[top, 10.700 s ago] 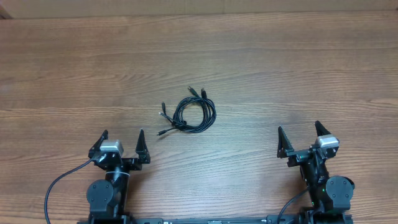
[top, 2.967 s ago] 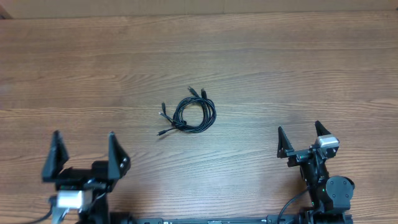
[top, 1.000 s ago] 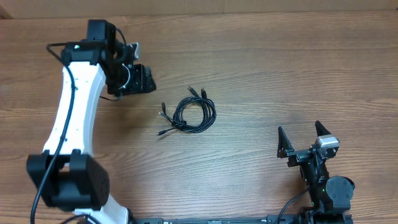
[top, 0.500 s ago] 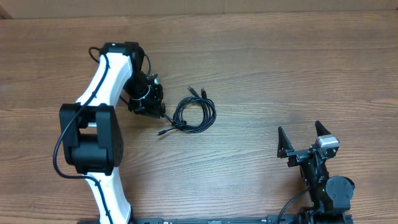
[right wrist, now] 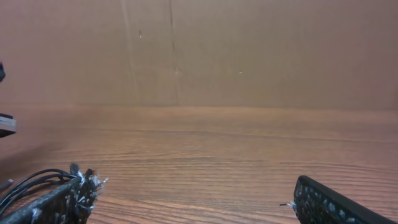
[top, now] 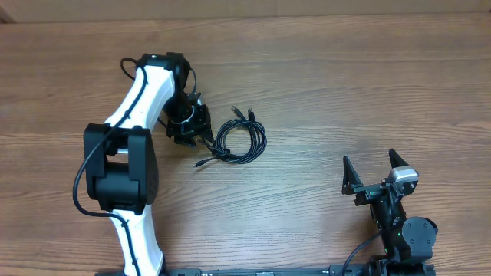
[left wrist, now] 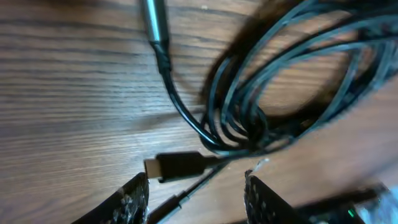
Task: Untangle cables
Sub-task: 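Lower the left gripper and pinch the black cable bundle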
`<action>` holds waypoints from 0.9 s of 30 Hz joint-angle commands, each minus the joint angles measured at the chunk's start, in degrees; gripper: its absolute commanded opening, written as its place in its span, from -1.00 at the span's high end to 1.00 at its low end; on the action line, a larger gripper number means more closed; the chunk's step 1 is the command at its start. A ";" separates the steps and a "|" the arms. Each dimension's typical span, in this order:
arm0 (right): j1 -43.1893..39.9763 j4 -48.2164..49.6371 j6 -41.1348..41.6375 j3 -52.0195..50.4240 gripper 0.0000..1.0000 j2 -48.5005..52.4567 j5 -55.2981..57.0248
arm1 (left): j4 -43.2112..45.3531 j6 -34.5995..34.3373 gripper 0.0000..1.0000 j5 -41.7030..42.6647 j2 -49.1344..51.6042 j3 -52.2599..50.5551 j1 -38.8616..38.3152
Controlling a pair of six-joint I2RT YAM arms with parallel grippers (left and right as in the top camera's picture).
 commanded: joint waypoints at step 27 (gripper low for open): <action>-0.28 0.26 -0.07 -0.59 -1.00 -0.39 -0.04 | 8.59 -10.58 -0.56 -15.82 0.44 -1.33 -10.64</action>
